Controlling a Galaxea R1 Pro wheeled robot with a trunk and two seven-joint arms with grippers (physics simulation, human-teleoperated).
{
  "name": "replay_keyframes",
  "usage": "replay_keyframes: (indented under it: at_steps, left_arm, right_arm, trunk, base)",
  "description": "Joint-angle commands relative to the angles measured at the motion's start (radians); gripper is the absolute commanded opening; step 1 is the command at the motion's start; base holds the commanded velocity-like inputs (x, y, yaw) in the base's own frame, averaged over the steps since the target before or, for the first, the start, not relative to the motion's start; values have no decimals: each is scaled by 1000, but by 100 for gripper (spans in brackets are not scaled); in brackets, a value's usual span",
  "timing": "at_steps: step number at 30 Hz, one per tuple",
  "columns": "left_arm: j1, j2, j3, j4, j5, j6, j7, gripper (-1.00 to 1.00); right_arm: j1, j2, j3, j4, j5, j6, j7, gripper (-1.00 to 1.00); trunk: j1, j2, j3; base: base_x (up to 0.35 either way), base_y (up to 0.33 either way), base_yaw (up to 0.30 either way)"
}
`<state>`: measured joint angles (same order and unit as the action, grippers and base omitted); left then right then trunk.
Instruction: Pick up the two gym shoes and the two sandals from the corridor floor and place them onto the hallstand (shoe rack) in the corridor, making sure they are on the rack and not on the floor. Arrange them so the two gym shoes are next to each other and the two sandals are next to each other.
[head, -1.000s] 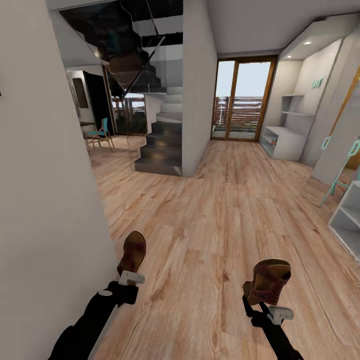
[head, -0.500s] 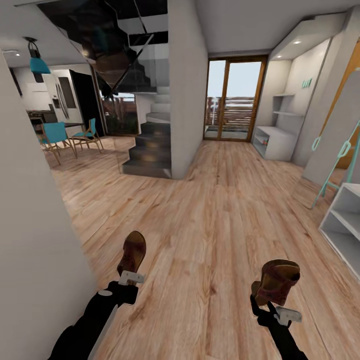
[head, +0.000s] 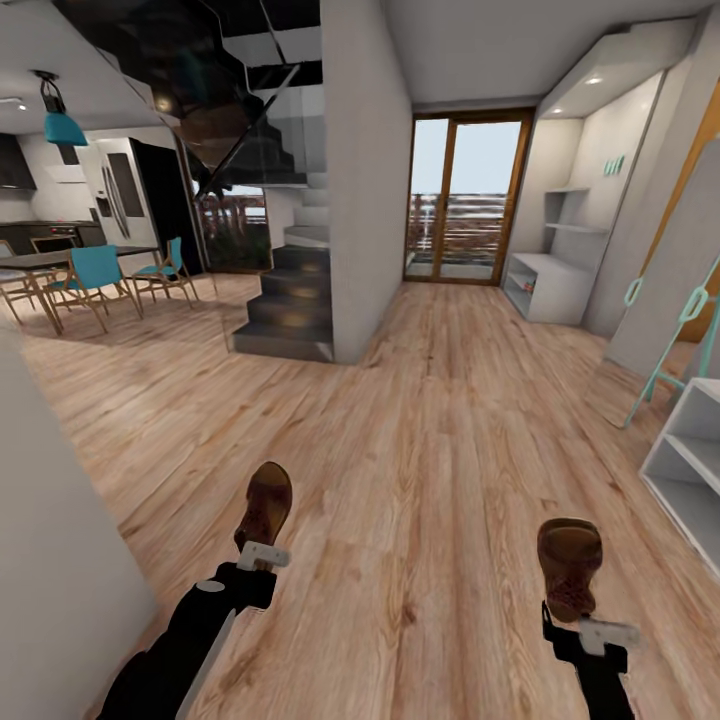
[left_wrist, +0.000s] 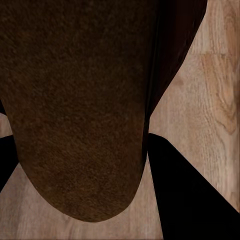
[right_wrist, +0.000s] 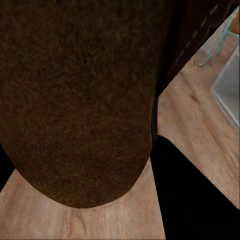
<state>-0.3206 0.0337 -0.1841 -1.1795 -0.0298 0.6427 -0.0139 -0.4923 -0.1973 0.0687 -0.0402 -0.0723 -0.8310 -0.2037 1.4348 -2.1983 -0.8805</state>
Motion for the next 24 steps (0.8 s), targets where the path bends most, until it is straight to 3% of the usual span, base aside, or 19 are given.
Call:
replay_keyframes:
  at_steps: [1,3,5,13,15,17,19,24]
  left_arm:
    - [0,0,0,0,-4,0,-2,-100]
    - [0,0,0,0,-4,0,-2,-100]
    - [0,0,0,0,-4,0,-2,-100]
    - [1,0,0,0,-2,0,-3,-100]
    - [0,0,0,0,-2,0,-2,-100]
    - [0,0,0,0,-2,0,-3,-100]
    - [0,0,0,0,-2,0,-3,-100]
    - [0,0,0,0,-2,0,-3,-100]
  right_arm:
    - [0,1,18,0,36,-1,-3,-100]
    - [0,2,53,0,86,-1,-4,-100]
    - [0,2,63,0,101,-1,-6,-100]
    - [0,2,72,1,111,0,-3,-100]
    - [0,7,72,1,113,0,25,-100]
    - [0,25,72,1,113,0,115,-100]
    - [0,34,71,0,112,5,259,-100]
    - [0,39,70,0,111,11,513,-100]
  trunk:
    - [0,0,0]
    - [0,0,0]
    - [0,0,0]
    - [0,0,0]
    - [0,0,0]
    - [0,0,0]
    - [0,0,0]
    - [0,0,0]
  base:
    - [279,-202,0]
    - [279,-202,0]
    - [279,-202,0]
    - [296,-152,0]
    - [333,-15,0]
    - [335,-7,0]
    - [336,-3,0]
    - [336,-1,0]
